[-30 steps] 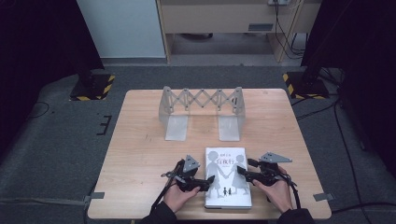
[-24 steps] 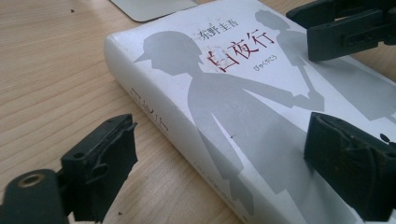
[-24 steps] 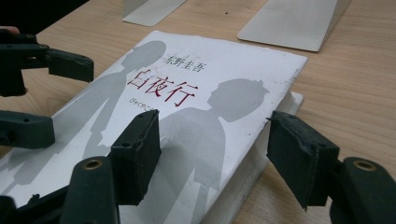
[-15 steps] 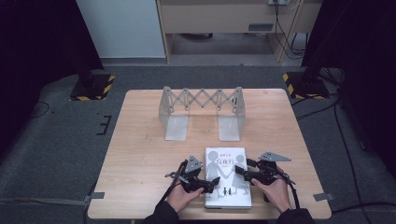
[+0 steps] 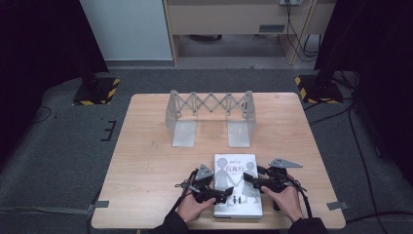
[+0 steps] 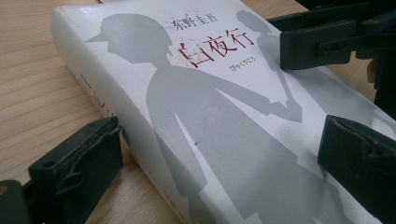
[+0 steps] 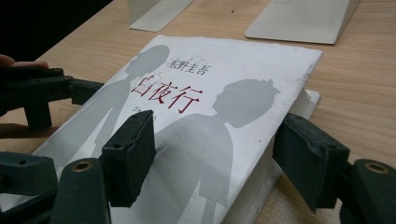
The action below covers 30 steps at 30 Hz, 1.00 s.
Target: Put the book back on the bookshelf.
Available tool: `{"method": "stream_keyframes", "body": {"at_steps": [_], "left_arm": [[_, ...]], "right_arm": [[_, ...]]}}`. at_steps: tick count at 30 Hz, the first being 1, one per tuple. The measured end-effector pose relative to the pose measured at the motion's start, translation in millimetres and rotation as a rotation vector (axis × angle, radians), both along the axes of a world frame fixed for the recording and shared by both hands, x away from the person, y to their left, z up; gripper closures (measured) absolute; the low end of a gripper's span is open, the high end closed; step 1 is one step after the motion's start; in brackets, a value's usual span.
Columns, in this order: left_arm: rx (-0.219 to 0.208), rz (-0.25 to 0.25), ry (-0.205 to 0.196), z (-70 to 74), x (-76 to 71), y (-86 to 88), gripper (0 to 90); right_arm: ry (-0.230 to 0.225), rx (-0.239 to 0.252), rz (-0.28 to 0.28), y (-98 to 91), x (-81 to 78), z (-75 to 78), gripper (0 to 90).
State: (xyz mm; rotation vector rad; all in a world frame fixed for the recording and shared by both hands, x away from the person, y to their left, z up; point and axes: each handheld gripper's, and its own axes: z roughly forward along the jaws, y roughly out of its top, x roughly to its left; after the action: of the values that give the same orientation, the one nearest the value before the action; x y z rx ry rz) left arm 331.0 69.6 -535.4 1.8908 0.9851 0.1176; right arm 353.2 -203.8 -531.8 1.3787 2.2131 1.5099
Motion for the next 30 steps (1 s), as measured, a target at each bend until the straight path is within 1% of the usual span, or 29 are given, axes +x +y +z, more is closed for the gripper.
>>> {"method": "stream_keyframes", "body": {"at_steps": [2,3,4,5,6,8,11,13,14,16,17,18,20,22,23,24,25,26,27,29,30], "left_arm": [[-0.005,0.002,0.011,-0.5,0.4,0.3,0.0],[-0.021,0.011,0.044,-1.6,1.3,1.0,0.0],[-0.021,0.011,0.044,-1.6,1.3,1.0,0.0],[-0.053,0.017,0.1,-3.9,3.5,2.8,0.0],[-0.048,0.011,0.094,-3.7,3.5,3.8,0.0],[-0.052,0.005,0.093,-3.5,3.5,5.5,0.4],[-0.056,-0.002,0.09,-2.7,3.2,8.3,4.6],[-0.063,-0.019,0.064,2.2,1.2,16.3,10.4],[-0.063,-0.019,0.064,2.2,1.2,16.3,14.3],[-0.069,-0.041,0.052,7.1,-1.9,23.7,21.4],[-0.069,-0.041,0.052,7.1,-1.9,23.7,23.8],[-0.076,-0.043,0.054,7.8,-3.4,25.6,25.0],[-0.087,-0.044,0.051,7.6,-3.5,26.9,25.0],[-0.094,-0.052,0.049,7.7,-2.5,28.0,24.8],[-0.094,-0.052,0.049,7.7,-2.5,28.0,24.7],[-0.105,-0.057,0.054,7.3,-1.4,29.2,24.4],[-0.105,-0.057,0.054,7.3,-1.4,29.2,24.1],[-0.106,-0.061,0.053,6.9,-0.9,29.3,23.9],[-0.101,-0.06,0.048,6.9,-0.9,29.0,23.5],[-0.096,-0.061,0.036,6.6,-1.3,28.8,22.5],[-0.096,-0.061,0.036,6.6,-1.3,28.8,22.3]], "right_arm": [[0.002,0.002,0.0,0.0,0.1,0.1,30.2],[0.001,0.001,0.001,0.1,0.1,0.1,30.2],[0.001,0.001,0.001,0.1,0.1,0.1,30.2],[-0.001,-0.002,0.001,0.1,0.0,0.4,30.2],[-0.001,-0.003,0.001,0.2,0.0,0.6,30.2],[-0.006,-0.011,0.002,0.5,-0.1,1.3,30.3],[-0.011,-0.018,0.0,1.4,-0.1,3.3,30.4],[-0.033,-0.027,0.006,1.0,-0.7,7.6,32.5],[-0.052,-0.022,0.003,0.3,-1.1,9.3,34.8],[-0.08,-0.007,0.002,-0.9,-2.0,14.0,38.1],[-0.08,-0.007,0.002,-0.9,-2.0,14.0,38.1],[-0.088,0.01,0.004,-0.4,-2.1,18.4,38.4],[-0.104,0.024,0.007,1.0,-1.2,20.7,38.4],[-0.107,0.047,0.02,2.8,0.4,24.9,38.3],[-0.107,0.047,0.02,2.8,0.4,24.9,38.3],[-0.104,0.082,0.032,2.7,2.4,27.2,38.3],[-0.104,0.082,0.032,2.7,2.4,27.2,38.3],[-0.091,0.103,0.038,2.5,3.3,27.9,38.9],[-0.088,0.099,0.038,2.6,3.3,27.7,39.5],[-0.08,0.077,0.039,3.2,1.9,27.6,41.3],[-0.08,0.077,0.039,3.2,1.9,27.6,41.3]]}}
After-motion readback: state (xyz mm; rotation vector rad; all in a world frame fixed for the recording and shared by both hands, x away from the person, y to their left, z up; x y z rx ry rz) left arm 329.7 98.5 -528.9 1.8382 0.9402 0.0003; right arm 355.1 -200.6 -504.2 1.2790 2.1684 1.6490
